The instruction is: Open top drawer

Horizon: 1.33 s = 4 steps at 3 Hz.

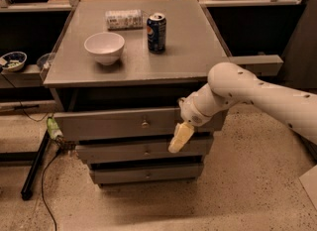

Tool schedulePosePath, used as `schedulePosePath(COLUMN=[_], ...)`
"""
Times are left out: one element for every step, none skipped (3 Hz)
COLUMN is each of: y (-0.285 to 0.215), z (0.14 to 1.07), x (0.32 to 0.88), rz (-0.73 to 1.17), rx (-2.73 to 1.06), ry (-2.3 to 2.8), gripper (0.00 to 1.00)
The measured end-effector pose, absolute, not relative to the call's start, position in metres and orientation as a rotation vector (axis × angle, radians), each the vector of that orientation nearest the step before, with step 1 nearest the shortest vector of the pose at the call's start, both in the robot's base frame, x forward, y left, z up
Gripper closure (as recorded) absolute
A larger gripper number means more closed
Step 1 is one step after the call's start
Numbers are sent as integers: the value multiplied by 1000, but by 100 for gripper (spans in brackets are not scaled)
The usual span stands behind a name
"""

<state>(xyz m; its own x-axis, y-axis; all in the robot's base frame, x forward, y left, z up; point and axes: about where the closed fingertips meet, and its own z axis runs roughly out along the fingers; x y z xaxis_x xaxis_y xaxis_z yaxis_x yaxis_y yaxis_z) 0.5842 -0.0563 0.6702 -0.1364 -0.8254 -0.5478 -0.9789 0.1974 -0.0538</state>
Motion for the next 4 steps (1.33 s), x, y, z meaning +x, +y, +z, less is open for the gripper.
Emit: schedulePosePath(y=[-58, -64, -64, -65], z=[677, 700, 700, 706], x=[563, 515, 515, 520], rz=[503, 591, 591, 471], rx=[-1684, -1691, -1690, -1669], ry=[1981, 1902, 1902, 1920], gripper=[0, 0, 0, 0])
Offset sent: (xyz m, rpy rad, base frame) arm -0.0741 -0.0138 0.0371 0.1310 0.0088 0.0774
